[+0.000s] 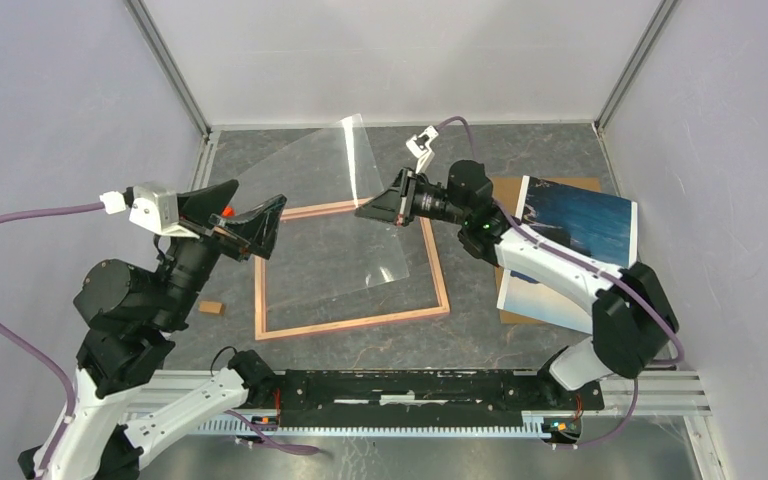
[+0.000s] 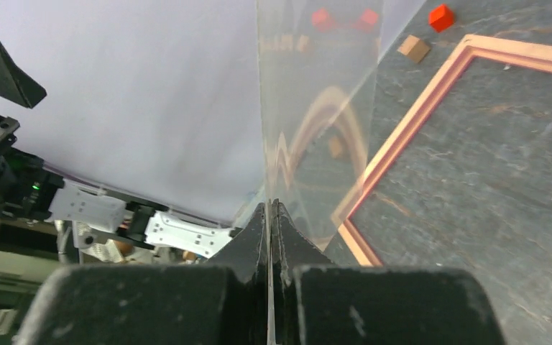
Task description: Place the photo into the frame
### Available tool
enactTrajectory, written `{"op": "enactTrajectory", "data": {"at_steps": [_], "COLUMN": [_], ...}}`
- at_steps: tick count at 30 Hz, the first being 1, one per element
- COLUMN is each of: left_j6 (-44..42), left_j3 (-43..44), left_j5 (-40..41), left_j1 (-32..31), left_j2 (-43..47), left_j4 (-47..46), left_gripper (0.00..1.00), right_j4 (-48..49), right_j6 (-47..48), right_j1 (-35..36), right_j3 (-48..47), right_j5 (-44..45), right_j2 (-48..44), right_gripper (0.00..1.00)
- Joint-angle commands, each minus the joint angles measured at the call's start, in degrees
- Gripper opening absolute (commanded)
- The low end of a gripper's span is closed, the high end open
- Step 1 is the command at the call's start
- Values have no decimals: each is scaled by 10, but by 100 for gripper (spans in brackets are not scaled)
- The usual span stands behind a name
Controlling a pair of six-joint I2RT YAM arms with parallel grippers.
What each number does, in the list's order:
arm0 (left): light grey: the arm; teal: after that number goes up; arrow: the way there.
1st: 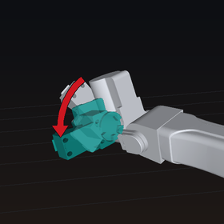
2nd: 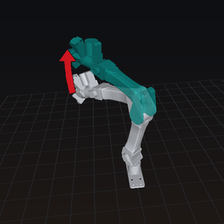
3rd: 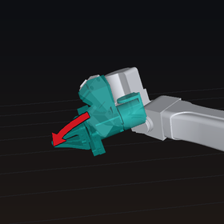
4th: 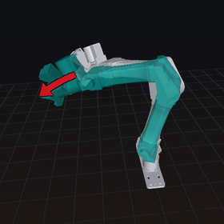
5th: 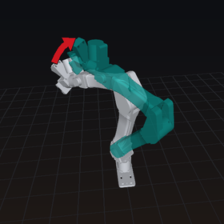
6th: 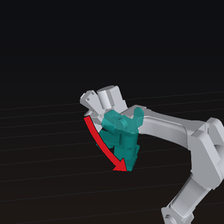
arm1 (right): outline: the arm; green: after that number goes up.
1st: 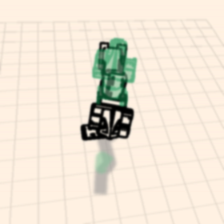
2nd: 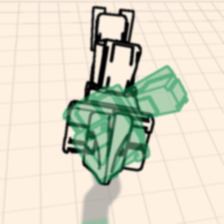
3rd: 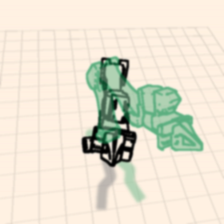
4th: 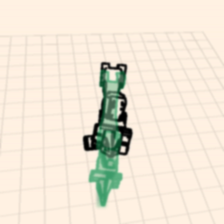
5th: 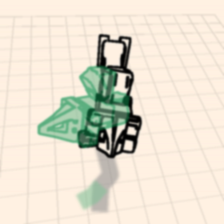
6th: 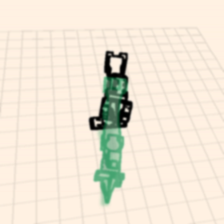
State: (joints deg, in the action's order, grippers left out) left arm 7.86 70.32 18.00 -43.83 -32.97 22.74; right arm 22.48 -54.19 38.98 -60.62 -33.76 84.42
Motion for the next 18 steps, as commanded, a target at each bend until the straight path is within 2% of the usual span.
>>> {"op": "enactTrajectory", "data": {"at_steps": [1, 6, 9, 14, 18], "left_j6": [-41, -46, -51, -70, -98], "left_j3": [-5, -2, -2, -13, -19], "left_j5": [16, 11, 10, 23, 33], "left_j1": [0, 0, 0, -1, 0], "left_j2": [-8, -25, -34, -51, -91], "left_j4": [-32, -33, -33, -40, -53], "left_gripper": [100, 100, 100, 100, 100], "right_j4": [105, 143, 102, 161, 191], "right_j6": [-115, -166, -134, -143, -146], "right_j1": [6, 5, -2, -24, -42], "right_j3": [-27, -27, -26, 52, 78], "right_j5": [-34, -24, -2, 1, -15], "right_j2": [51, 89, 112, 145, 177], "right_gripper": [0, 0, 0, 0, 0]}}
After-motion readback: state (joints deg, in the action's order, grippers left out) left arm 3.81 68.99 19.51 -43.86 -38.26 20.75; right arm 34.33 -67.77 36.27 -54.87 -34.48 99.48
